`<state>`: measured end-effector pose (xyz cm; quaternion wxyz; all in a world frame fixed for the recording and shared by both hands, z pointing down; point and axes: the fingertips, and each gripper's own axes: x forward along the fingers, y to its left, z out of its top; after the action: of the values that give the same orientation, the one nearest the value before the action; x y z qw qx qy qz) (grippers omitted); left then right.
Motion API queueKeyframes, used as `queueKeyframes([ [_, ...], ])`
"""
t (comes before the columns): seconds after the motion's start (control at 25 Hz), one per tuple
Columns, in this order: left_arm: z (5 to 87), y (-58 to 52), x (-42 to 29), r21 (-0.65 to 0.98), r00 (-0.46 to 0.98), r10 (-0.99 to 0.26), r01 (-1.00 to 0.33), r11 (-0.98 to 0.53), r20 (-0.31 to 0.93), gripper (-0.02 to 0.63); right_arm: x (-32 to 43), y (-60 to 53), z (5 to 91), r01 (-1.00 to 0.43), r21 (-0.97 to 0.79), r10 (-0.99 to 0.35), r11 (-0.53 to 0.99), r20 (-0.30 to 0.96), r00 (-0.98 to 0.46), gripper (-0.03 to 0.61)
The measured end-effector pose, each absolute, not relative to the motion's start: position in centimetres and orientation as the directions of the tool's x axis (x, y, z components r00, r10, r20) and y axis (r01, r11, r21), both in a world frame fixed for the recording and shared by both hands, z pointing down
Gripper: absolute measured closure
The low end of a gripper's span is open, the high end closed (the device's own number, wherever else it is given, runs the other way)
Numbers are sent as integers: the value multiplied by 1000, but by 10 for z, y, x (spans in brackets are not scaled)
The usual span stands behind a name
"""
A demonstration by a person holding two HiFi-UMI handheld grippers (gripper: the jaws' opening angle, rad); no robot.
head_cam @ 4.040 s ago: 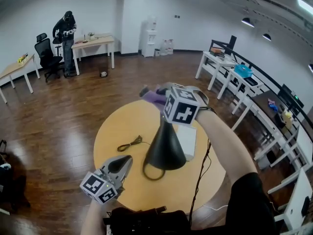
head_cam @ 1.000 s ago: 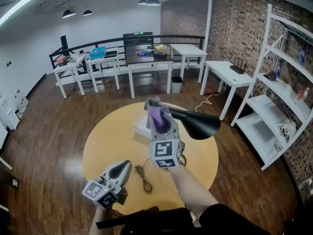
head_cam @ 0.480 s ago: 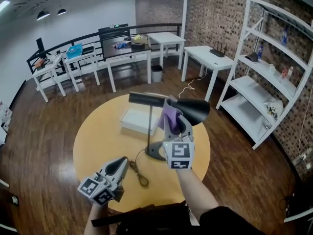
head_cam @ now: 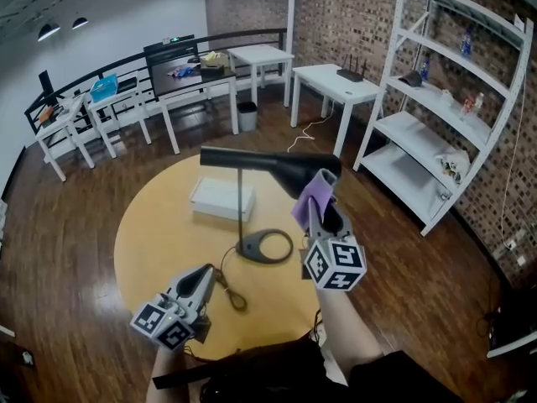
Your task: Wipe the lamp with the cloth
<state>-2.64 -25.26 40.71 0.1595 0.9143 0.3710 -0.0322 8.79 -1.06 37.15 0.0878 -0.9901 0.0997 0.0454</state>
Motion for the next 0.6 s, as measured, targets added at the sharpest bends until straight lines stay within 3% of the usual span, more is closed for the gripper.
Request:
queueKeyframes([
  [0.2, 403, -250, -29, 273, 727, 661, 684, -676, -185, 606, 88, -80, 360, -440, -146, -433, -886, -76, 898, 480],
  [0.4, 402, -261, -40, 267, 767, 610, 641, -720, -199, 607, 93, -196, 358, -707, -75, -710, -704, 39, 703, 480],
  [0.52, 401, -272, -48, 273, 806, 552, 592, -758, -215, 607, 111, -250, 376, -778, -299, -832, -553, 135, 539, 480],
  [0.6, 400, -281, -58, 277, 830, 514, 557, -783, -217, 606, 124, -268, 378, -735, -501, -876, -457, 111, 470, 480],
])
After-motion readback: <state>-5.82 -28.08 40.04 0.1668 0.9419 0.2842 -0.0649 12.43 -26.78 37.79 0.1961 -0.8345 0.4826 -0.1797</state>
